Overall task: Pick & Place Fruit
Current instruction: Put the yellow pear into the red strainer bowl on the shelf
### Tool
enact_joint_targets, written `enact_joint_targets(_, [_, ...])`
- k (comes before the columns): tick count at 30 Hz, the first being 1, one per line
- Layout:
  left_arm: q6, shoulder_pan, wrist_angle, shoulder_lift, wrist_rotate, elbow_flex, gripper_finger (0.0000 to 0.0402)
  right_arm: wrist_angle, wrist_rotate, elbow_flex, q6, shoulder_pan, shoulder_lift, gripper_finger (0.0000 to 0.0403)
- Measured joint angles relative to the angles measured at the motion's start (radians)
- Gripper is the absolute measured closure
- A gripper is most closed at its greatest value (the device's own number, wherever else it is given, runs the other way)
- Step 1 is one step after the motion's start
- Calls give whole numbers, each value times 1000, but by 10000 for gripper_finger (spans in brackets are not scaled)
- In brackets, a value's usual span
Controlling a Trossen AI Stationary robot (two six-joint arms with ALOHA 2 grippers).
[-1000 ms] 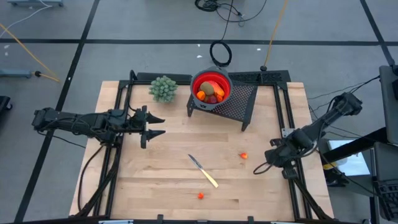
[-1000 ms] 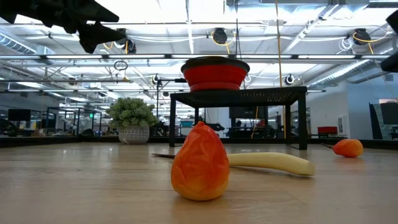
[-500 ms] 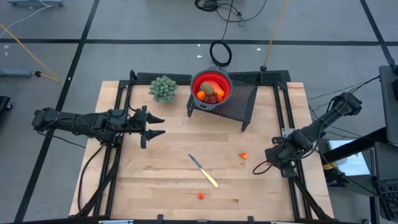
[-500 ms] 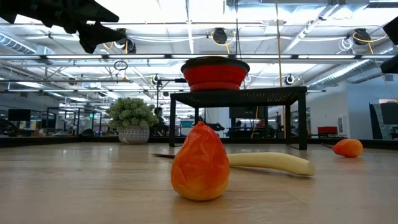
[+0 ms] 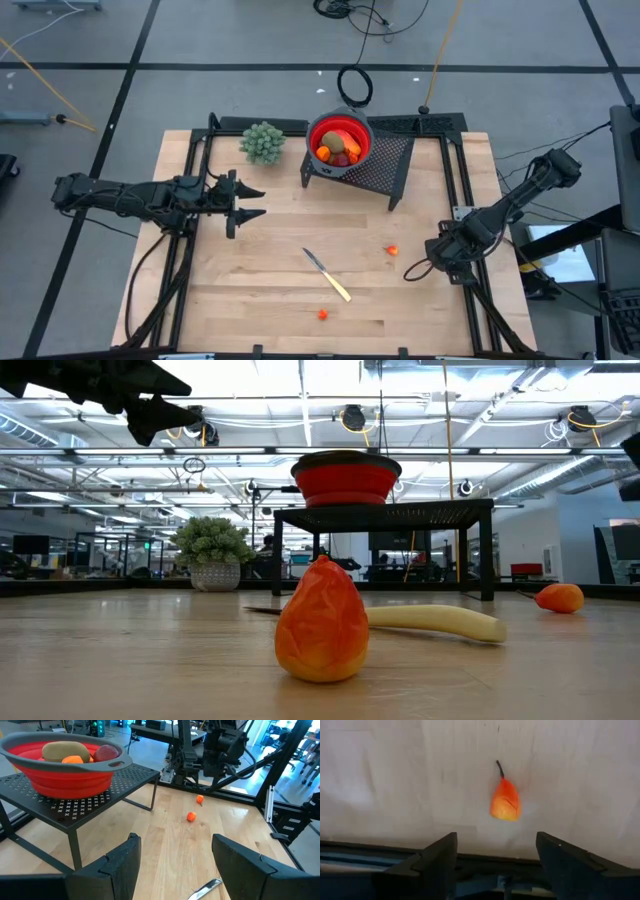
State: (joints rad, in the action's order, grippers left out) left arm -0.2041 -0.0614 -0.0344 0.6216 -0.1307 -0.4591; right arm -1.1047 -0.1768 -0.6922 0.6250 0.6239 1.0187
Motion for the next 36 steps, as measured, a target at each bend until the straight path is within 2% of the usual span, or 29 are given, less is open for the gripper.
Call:
enact_joint_targets(10, [0,0,0,0,0,0,158,132,50,99,49,0,0,144])
enact_joint_targets(22, [0,0,0,0,-1,0,158,267,53,197,78,0,0,153])
enact_joint_targets(28, [0,0,0,0,-1,0,158,269,79,214,99,0,0,186])
enact_joint_targets(36, [0,0,0,0,-1,0,158,264,80,215,95,-1,0,258])
